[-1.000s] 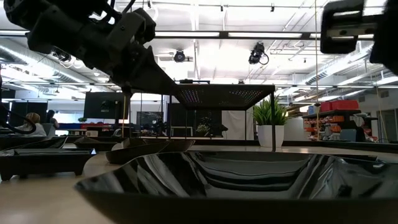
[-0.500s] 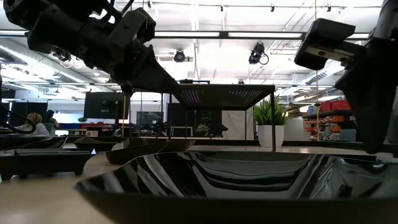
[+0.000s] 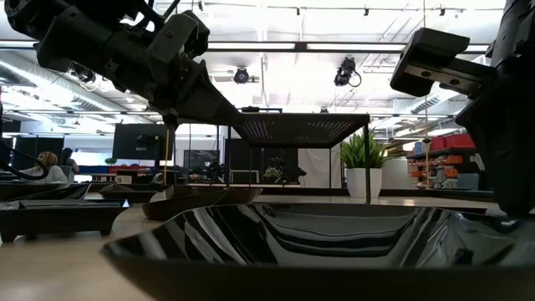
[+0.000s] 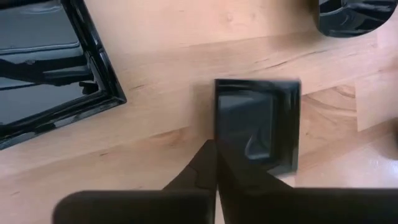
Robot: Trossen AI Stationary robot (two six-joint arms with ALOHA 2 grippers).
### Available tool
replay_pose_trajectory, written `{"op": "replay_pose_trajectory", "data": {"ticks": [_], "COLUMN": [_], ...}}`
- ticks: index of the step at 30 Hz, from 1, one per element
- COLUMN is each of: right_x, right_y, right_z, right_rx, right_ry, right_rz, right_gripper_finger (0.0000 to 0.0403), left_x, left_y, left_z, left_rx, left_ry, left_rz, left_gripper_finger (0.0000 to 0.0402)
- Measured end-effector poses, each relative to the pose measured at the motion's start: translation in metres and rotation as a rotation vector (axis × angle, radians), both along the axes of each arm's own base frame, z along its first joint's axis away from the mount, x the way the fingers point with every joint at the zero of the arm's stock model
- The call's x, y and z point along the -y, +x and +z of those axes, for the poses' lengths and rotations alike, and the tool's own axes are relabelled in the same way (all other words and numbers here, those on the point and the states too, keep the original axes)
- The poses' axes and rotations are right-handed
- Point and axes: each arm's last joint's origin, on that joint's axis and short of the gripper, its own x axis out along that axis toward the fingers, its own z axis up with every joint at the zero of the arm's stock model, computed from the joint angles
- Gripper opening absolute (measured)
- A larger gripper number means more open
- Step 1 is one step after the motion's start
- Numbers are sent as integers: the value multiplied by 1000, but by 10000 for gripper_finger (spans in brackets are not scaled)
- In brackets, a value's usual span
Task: Pick & Place Mini shaped plates
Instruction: Stack the black square plate on top of the black square plate on the shelf
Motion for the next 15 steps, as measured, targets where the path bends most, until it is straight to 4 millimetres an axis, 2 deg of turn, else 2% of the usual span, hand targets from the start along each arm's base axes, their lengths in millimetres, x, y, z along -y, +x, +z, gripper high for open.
{"op": "replay_pose_trajectory", "data": {"ticks": [7,15], "right_x": [-1,-4], "right_y": [1,5], "right_z": [1,4], "right_rx": [8,33], "right_ry": [12,101], "right_rz": [-3,-41], "right_gripper_finger": [4,3], "left_x": [0,0], "left_y": [0,0], "left_z": [0,0], "left_rx": [0,-1], "left_ry": [0,0], "left_rz": [0,0], "left_gripper_finger": [14,14]}}
